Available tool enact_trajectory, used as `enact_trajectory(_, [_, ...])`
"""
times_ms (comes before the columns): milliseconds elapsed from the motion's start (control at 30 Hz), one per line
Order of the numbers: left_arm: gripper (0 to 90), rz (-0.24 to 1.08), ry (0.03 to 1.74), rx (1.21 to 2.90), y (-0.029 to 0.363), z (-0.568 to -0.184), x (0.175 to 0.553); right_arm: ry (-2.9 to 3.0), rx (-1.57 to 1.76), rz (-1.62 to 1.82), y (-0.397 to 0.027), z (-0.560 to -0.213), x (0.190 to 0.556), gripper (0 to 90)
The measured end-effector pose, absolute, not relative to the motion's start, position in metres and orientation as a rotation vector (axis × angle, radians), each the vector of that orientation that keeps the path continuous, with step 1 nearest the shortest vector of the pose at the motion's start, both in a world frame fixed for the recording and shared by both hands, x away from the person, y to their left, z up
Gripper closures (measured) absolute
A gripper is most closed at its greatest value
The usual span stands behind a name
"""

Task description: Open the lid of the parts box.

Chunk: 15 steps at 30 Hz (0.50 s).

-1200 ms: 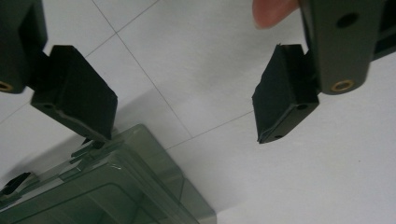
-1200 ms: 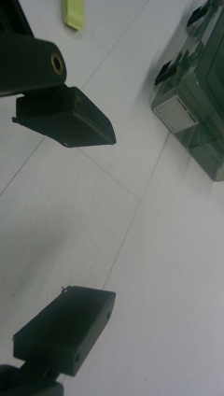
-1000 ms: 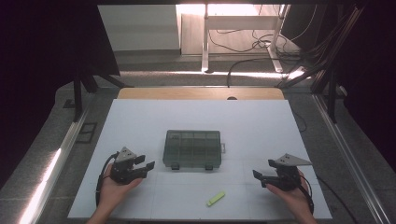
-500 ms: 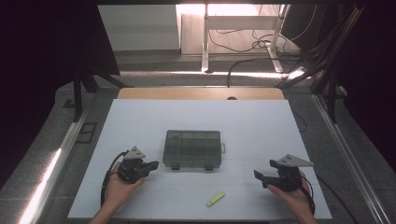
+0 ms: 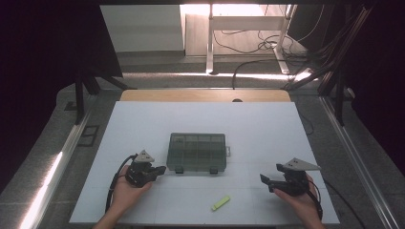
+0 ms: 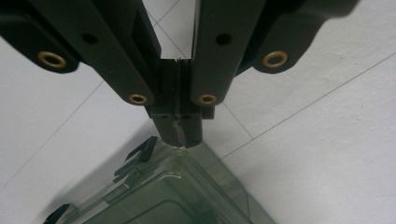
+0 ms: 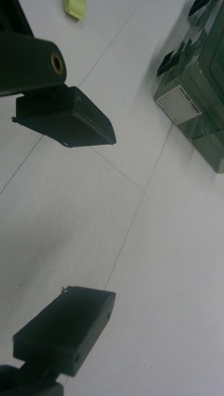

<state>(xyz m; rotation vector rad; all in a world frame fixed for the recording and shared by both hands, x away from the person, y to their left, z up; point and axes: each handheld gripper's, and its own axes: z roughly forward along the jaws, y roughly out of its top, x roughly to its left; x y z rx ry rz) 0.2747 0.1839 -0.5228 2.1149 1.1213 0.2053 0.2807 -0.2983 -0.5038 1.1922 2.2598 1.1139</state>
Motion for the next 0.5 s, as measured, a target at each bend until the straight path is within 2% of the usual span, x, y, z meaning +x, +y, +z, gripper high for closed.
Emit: enact_trajectory(500, [90.0,0.192,1.11,2.117,0.181,-0.522,0.2754,2.266,1.186,1.102,-0.2977,-0.5042,0.2807,20.4])
